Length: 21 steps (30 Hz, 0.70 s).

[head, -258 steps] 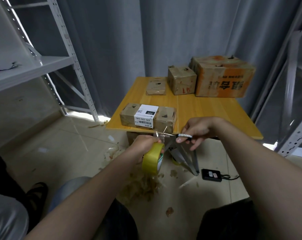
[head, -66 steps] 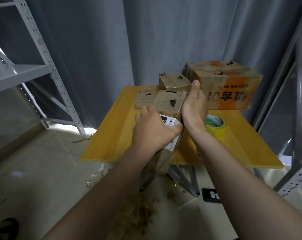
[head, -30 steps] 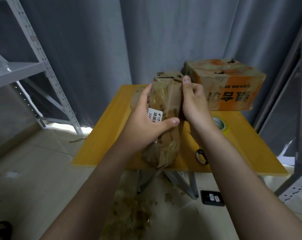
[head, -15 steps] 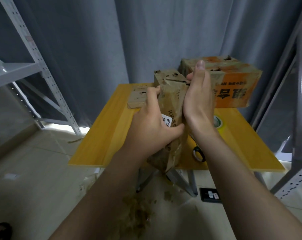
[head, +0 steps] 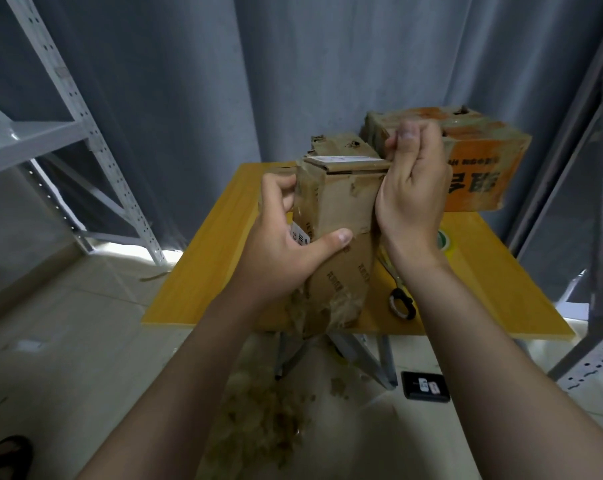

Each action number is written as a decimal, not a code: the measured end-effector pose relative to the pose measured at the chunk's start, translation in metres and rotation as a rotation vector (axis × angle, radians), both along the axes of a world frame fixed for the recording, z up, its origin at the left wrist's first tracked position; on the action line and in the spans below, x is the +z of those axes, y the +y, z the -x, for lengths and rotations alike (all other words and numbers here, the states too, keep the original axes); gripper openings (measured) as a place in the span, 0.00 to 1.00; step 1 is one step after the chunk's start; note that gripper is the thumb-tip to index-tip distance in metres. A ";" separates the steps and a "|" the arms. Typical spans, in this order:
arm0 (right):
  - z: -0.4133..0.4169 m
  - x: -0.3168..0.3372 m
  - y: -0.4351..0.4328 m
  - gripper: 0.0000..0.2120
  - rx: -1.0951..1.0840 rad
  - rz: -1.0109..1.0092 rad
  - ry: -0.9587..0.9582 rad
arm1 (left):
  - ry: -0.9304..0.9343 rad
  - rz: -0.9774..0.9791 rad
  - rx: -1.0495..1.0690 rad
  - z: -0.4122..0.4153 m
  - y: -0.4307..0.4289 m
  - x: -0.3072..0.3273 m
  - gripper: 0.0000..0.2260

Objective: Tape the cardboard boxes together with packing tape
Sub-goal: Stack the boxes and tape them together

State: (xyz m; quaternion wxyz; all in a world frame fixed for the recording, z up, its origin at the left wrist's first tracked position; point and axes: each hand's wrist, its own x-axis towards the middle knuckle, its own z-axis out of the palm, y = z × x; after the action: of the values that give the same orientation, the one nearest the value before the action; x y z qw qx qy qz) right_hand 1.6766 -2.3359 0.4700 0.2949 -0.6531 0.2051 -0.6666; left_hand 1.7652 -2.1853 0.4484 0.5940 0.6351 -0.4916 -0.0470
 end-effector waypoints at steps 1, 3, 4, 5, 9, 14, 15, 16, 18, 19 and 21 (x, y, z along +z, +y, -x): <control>-0.001 0.000 0.000 0.14 0.011 -0.011 -0.012 | 0.019 0.004 -0.025 -0.001 0.000 0.000 0.27; -0.001 0.001 0.000 0.12 0.037 -0.038 -0.034 | 0.059 0.019 -0.077 -0.004 0.001 0.000 0.27; -0.001 0.001 0.001 0.12 0.051 -0.045 -0.039 | 0.080 0.027 -0.100 -0.004 0.002 0.000 0.27; -0.001 0.001 0.001 0.11 0.068 -0.049 -0.042 | 0.095 0.031 -0.116 -0.006 0.002 -0.001 0.28; 0.000 0.004 0.008 0.08 0.135 -0.056 -0.061 | 0.151 0.018 -0.169 -0.013 0.004 -0.006 0.29; 0.000 0.001 0.011 0.09 0.248 -0.207 0.017 | 0.212 -0.006 -0.210 -0.022 0.007 -0.010 0.32; 0.000 -0.001 0.011 0.15 0.305 -0.282 0.089 | 0.220 -0.011 -0.205 -0.023 0.007 -0.011 0.32; -0.001 -0.002 0.012 0.21 0.367 -0.349 0.176 | 0.222 -0.016 -0.196 -0.025 0.007 -0.012 0.31; -0.001 -0.004 0.012 0.34 0.479 -0.443 0.309 | 0.204 -0.035 -0.176 -0.028 0.006 -0.013 0.28; -0.002 -0.006 0.013 0.36 0.510 -0.456 0.335 | 0.173 -0.047 -0.137 -0.029 0.005 -0.013 0.25; -0.004 -0.008 0.014 0.28 0.480 -0.398 0.353 | 0.078 -0.051 0.018 -0.031 0.002 -0.014 0.24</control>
State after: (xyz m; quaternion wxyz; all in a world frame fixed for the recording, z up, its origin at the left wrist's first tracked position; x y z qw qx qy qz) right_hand 1.6802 -2.3224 0.4618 0.5245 -0.7176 0.2196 -0.4022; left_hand 1.7961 -2.1828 0.4349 0.5969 0.6520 -0.4608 -0.0788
